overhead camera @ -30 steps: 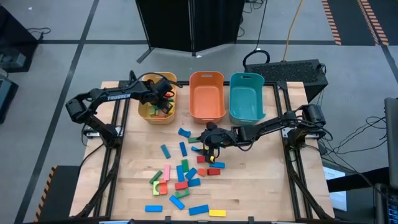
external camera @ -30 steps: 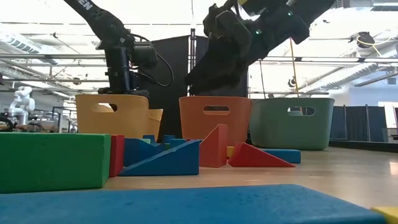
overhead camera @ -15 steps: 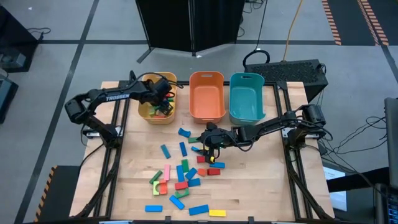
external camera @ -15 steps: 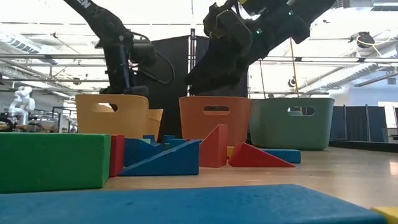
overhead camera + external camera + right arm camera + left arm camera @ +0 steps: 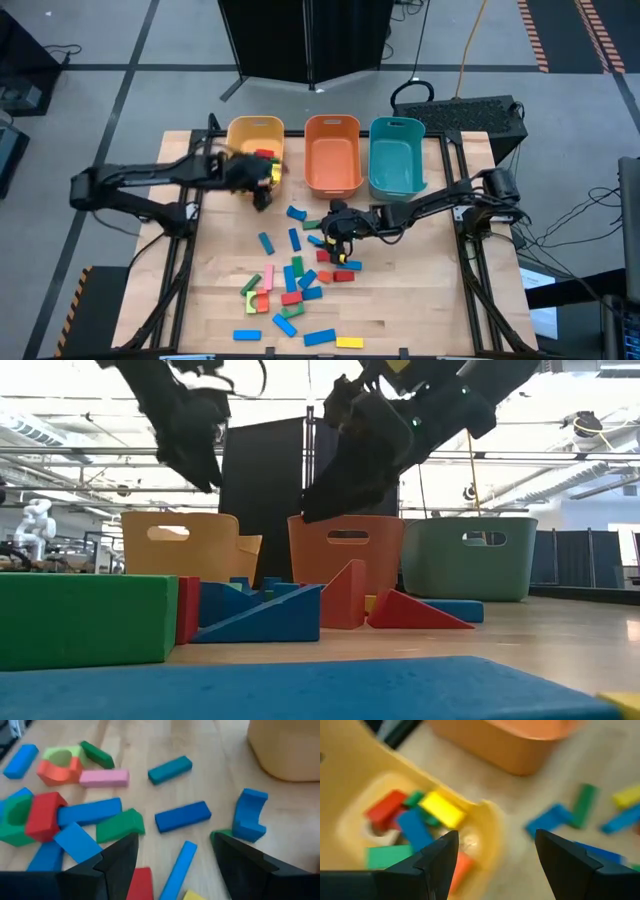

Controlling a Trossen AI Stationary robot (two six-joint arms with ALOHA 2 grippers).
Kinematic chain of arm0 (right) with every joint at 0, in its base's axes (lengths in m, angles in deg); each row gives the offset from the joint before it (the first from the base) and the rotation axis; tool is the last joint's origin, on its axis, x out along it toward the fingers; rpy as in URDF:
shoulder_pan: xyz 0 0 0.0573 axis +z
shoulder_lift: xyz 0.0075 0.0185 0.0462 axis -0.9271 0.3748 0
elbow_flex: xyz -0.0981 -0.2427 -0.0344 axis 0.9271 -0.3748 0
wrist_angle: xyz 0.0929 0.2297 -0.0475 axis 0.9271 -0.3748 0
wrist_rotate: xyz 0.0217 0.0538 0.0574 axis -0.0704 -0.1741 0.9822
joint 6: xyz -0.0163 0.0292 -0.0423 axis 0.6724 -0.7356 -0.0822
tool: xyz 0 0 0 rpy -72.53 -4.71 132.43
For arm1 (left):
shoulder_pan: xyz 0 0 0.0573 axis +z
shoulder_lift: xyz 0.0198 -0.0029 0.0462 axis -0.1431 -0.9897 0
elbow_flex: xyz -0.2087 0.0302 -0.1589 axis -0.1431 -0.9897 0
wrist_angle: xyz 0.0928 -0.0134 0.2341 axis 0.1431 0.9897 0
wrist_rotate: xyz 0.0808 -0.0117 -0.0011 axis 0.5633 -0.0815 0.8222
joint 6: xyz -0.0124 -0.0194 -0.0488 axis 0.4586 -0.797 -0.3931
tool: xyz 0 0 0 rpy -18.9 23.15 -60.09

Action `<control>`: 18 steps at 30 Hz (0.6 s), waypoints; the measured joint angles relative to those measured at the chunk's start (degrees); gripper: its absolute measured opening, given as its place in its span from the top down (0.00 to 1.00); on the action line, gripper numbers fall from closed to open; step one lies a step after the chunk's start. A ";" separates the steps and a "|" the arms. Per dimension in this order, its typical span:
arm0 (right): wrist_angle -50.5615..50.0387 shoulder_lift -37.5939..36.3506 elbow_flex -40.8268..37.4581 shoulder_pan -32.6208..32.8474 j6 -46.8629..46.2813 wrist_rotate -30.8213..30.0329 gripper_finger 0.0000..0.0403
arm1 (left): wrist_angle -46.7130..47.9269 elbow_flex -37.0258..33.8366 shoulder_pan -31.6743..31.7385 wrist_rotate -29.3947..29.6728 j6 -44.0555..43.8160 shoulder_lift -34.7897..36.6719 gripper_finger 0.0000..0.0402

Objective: Sort blocks by size
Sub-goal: Put the orange arch block into the yellow bin

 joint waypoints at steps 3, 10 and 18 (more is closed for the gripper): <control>1.59 1.29 -0.08 0.00 0.02 0.31 0.39 | -0.30 -1.69 -8.09 2.20 -4.51 2.37 0.34; 6.47 2.46 -0.06 0.01 -0.02 2.98 0.39 | -0.58 -3.35 -23.39 7.29 -14.75 2.32 0.34; 7.30 2.46 -0.06 0.04 -0.27 4.00 0.39 | -0.50 -3.35 -36.67 13.71 -25.13 -1.44 0.34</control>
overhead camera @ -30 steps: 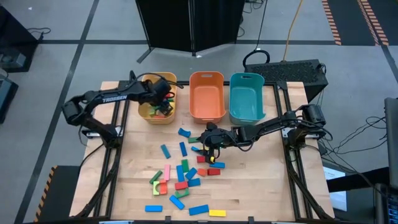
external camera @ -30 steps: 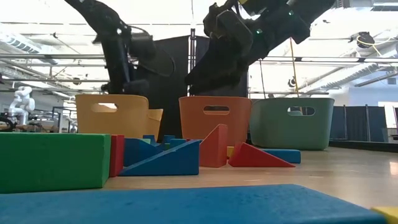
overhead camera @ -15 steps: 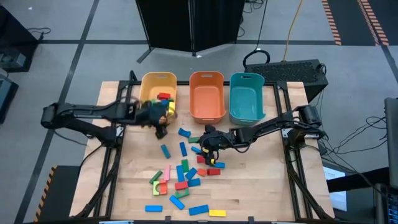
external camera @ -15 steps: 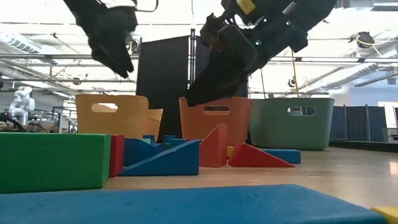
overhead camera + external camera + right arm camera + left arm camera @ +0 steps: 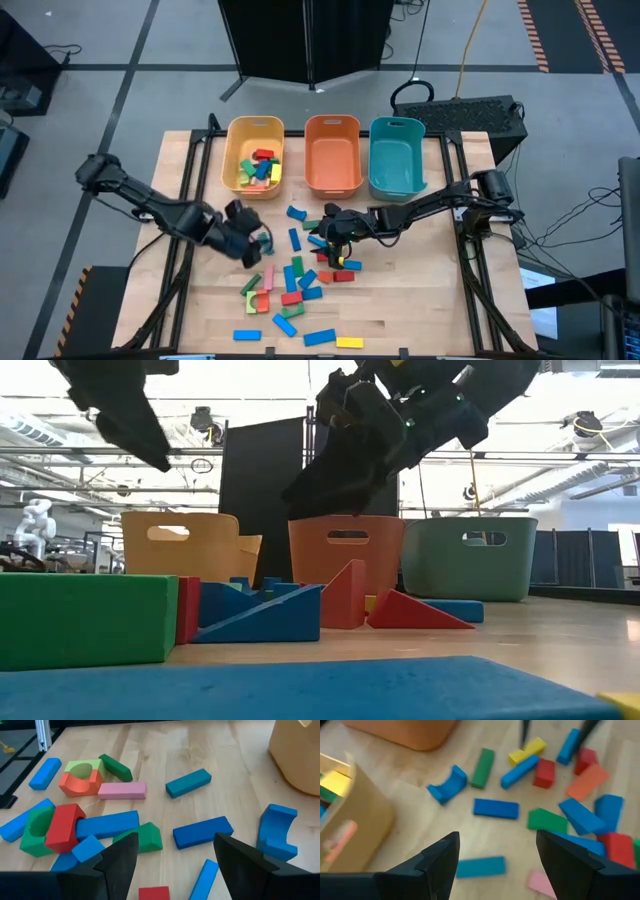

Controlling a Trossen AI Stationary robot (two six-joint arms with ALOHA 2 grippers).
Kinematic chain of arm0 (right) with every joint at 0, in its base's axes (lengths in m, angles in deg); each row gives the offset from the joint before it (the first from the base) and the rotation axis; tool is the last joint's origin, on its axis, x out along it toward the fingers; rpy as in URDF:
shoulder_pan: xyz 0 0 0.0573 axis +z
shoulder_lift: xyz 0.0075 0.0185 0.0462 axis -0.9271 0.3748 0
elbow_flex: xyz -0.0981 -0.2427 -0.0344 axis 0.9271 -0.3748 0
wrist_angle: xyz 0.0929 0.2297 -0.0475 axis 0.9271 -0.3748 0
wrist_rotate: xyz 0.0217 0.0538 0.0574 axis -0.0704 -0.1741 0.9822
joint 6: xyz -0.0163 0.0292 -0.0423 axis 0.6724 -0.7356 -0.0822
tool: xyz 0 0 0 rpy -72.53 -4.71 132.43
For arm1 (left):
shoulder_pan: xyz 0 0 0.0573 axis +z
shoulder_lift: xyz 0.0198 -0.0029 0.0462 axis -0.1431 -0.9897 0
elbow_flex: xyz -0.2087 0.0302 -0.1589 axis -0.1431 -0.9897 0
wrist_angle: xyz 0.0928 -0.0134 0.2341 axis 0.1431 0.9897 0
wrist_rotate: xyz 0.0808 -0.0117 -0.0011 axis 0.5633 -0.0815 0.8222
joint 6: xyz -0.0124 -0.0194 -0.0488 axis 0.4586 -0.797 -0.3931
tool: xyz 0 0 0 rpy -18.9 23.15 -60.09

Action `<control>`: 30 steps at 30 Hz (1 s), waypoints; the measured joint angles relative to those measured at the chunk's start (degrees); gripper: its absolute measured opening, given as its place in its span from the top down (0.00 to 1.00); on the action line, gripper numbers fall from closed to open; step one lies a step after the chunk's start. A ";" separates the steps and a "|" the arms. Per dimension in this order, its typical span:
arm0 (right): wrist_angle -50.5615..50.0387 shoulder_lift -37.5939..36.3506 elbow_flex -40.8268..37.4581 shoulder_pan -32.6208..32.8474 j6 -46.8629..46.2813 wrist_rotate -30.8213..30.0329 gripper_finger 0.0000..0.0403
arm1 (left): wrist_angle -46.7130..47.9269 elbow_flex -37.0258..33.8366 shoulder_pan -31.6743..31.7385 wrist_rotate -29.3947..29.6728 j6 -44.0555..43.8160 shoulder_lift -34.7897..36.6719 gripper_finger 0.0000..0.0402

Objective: Sort blocks by size
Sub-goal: Put the orange arch block into the yellow bin

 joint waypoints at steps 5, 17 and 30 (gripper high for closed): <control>0.01 0.00 0.00 0.00 -0.29 0.02 0.39 | -1.37 0.00 -5.98 0.43 -3.69 -3.56 0.34; 1.97 -0.02 0.00 0.00 -1.35 0.01 0.39 | -8.43 0.02 -16.09 -5.91 -4.73 -11.05 0.34; 3.42 -0.04 0.00 0.01 -2.90 0.00 0.39 | -20.62 0.04 -23.82 -12.90 -5.91 -18.82 0.34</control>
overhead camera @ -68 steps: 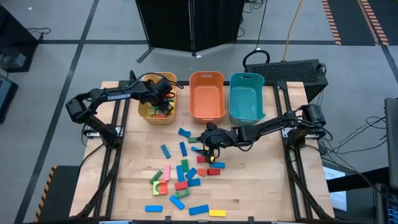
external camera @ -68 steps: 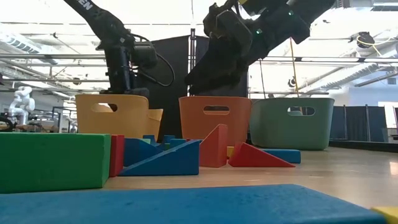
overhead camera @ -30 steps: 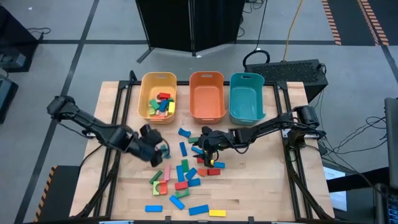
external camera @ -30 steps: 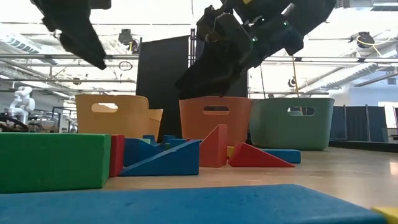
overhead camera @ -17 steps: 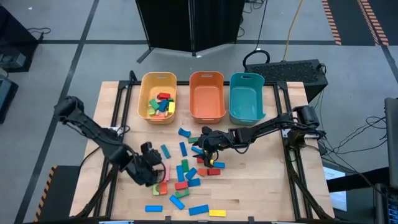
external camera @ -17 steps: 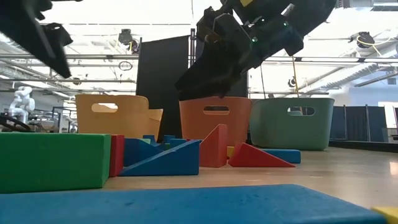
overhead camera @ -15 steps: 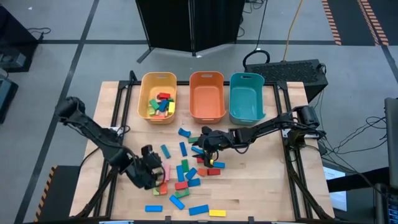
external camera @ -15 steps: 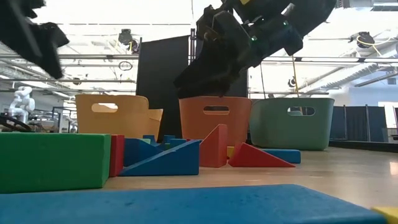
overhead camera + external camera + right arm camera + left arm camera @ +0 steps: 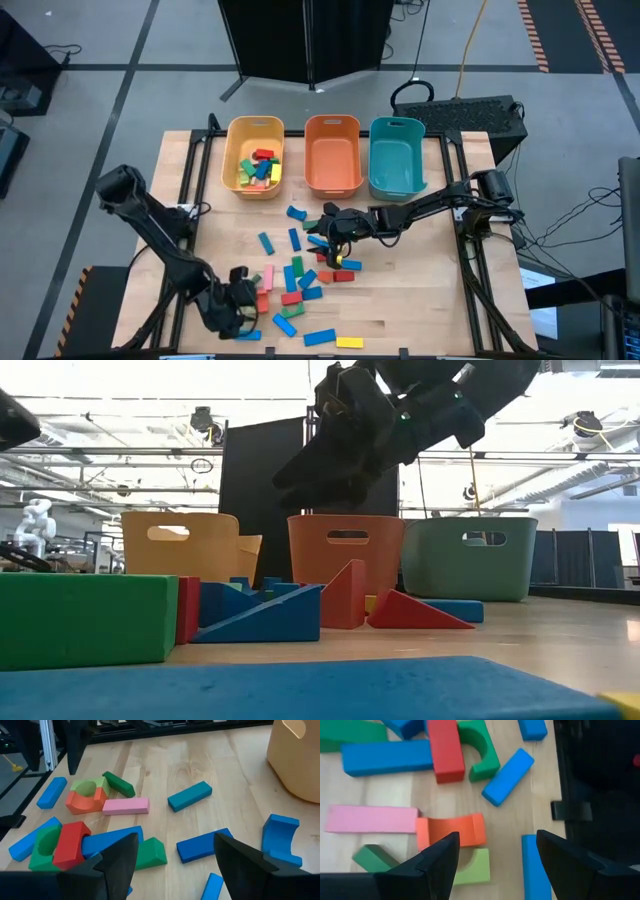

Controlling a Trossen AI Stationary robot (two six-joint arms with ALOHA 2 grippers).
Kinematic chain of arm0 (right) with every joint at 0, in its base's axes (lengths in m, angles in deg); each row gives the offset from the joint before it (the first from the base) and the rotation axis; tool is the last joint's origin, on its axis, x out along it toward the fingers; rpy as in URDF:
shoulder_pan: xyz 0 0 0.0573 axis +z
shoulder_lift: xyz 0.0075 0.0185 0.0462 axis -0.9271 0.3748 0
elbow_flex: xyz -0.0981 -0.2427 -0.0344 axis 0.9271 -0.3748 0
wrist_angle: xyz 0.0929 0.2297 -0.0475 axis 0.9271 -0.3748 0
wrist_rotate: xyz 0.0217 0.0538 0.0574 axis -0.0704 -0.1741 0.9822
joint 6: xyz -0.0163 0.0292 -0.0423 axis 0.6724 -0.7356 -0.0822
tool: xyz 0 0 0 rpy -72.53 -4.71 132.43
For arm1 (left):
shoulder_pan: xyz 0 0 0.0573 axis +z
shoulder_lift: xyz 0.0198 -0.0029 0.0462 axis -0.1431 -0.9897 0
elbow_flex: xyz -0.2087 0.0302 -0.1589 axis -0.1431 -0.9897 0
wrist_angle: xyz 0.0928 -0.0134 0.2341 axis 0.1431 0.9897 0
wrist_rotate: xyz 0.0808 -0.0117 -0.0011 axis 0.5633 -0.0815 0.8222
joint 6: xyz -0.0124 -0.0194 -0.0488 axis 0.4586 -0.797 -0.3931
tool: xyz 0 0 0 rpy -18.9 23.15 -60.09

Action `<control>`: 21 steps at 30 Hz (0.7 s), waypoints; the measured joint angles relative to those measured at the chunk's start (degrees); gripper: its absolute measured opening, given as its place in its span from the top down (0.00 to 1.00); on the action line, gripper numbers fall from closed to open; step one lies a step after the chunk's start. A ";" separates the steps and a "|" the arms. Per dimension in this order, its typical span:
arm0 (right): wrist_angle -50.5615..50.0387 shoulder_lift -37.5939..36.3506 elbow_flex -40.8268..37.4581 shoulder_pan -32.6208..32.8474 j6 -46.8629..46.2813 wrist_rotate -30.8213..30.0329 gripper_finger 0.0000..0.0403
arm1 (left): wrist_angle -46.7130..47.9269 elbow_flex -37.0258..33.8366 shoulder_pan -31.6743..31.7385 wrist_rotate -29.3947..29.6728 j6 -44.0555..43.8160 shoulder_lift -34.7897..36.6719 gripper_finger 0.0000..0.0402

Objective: Sort blocks by size
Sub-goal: Put the orange arch block into the yellow bin

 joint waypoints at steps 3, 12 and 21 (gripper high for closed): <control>0.07 0.00 0.00 0.05 -0.46 0.00 0.39 | -0.13 0.00 -0.52 -0.49 1.45 -1.67 0.34; 1.31 -0.02 0.00 0.18 -1.22 0.00 0.39 | -4.46 0.01 -0.64 -0.60 1.18 -4.78 0.34; 0.92 -0.02 0.00 0.21 -1.07 0.00 0.39 | -5.48 0.02 -0.64 -1.01 -1.77 -6.58 0.32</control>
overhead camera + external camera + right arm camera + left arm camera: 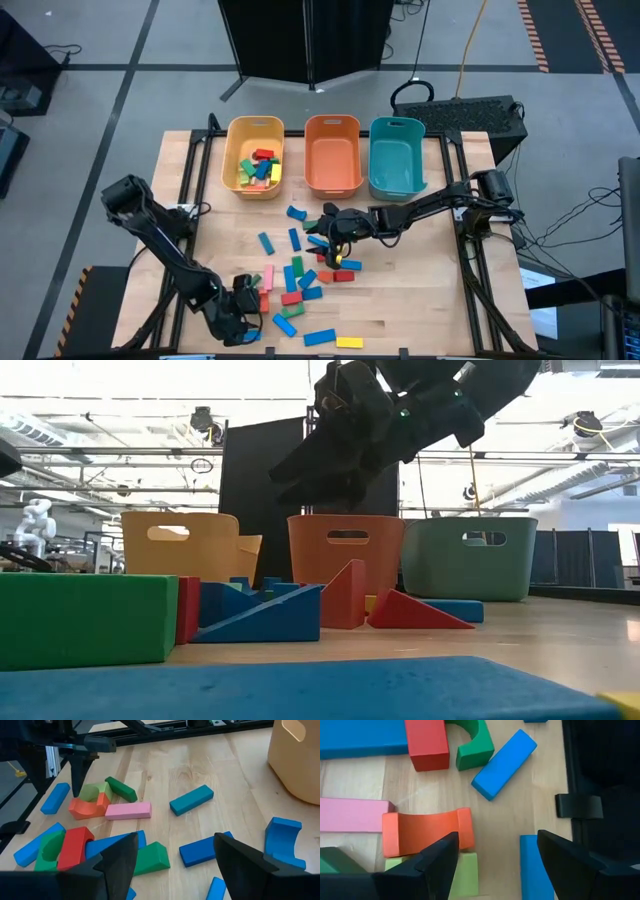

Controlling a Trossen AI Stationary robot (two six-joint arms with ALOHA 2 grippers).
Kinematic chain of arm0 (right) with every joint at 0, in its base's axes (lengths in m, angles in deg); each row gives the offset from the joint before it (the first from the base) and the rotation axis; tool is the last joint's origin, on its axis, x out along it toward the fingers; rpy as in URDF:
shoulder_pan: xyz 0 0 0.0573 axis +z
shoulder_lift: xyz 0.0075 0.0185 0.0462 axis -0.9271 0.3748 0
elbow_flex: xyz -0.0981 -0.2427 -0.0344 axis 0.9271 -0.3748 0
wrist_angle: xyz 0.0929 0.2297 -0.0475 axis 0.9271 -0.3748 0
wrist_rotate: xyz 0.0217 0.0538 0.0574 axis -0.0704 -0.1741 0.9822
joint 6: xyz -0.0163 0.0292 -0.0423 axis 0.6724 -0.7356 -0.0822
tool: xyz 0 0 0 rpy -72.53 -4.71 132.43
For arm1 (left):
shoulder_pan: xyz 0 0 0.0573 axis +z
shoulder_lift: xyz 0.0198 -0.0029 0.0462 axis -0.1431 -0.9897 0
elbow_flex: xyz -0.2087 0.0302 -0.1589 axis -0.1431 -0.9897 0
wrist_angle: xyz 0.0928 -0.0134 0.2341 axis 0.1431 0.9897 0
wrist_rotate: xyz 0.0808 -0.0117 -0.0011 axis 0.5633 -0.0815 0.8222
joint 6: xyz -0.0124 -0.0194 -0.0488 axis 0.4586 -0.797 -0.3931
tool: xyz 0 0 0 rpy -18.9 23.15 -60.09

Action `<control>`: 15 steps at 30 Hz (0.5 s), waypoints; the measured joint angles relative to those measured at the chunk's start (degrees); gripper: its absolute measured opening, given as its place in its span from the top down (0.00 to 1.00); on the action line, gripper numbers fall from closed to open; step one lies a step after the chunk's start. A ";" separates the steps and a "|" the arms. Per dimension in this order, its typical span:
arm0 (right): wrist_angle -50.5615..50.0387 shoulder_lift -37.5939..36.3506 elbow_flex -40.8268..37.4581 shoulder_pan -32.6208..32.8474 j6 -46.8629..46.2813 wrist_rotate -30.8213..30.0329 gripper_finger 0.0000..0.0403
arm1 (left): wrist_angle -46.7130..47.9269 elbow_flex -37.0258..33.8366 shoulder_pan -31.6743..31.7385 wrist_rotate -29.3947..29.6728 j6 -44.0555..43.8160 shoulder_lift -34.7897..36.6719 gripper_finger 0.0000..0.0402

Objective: Sort blocks by size
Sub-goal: Put the orange arch block into the yellow bin

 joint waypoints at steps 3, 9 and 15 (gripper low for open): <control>-0.01 0.00 0.00 0.00 0.02 0.00 0.39 | 0.40 0.00 0.00 0.02 -0.06 -0.04 0.27; -0.01 0.00 0.00 0.00 0.03 0.00 0.39 | 0.83 0.00 0.00 0.03 -0.04 -0.04 0.12; 0.08 0.00 0.00 0.00 0.04 -0.02 0.39 | 0.91 0.00 1.55 0.80 0.16 -0.04 0.05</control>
